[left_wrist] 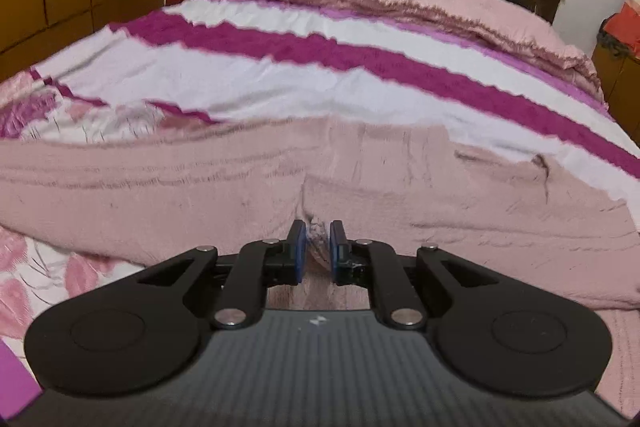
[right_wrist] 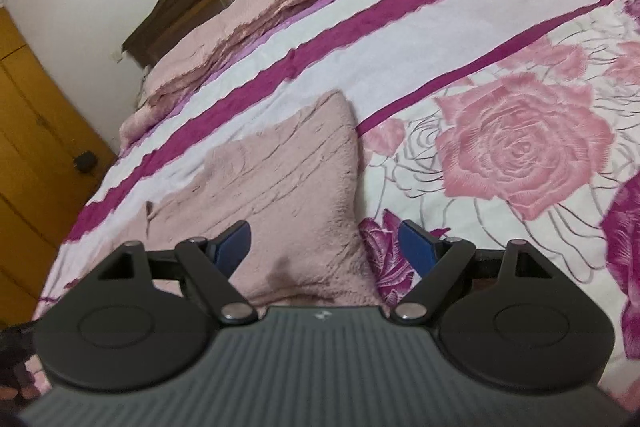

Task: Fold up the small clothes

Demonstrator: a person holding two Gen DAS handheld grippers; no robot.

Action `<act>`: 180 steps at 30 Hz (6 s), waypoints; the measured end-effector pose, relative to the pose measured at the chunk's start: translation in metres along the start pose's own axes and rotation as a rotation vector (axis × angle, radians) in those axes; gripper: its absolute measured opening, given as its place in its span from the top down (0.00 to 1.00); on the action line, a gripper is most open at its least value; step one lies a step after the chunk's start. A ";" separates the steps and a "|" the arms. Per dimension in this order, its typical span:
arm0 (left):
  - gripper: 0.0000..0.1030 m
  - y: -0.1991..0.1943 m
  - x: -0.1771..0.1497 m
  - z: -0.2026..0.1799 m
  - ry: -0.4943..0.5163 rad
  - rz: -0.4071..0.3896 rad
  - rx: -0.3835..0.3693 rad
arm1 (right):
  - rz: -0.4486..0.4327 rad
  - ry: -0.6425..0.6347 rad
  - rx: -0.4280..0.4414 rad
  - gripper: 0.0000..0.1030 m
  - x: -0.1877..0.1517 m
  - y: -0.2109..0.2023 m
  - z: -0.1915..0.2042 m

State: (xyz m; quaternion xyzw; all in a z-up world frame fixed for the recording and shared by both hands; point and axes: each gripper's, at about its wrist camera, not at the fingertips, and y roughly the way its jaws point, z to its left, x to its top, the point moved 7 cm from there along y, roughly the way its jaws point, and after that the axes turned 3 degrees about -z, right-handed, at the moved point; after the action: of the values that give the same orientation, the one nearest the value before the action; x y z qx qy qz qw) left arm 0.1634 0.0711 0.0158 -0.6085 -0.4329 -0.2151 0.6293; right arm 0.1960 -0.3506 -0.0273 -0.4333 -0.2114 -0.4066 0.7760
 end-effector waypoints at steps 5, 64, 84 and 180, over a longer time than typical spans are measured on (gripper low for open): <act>0.87 -0.016 0.012 -0.004 -0.080 -0.011 -0.056 | 0.029 -0.076 0.009 0.64 -0.003 0.008 0.016; 0.34 -0.129 -0.024 0.143 -0.193 0.110 0.081 | -0.111 -0.359 0.022 0.31 -0.093 -0.119 0.152; 0.33 -0.024 -0.006 0.262 -0.601 0.038 0.162 | -0.022 -0.365 -0.175 0.31 -0.116 -0.089 0.109; 0.47 -0.082 -0.042 0.021 0.058 0.247 -0.047 | 0.013 -0.315 0.072 0.31 -0.082 -0.078 0.135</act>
State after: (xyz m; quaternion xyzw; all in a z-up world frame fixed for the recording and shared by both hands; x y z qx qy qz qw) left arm 0.0698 0.0670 0.0271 -0.6653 -0.3313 -0.1634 0.6488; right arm 0.0880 -0.2227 0.0285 -0.4648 -0.3420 -0.3207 0.7511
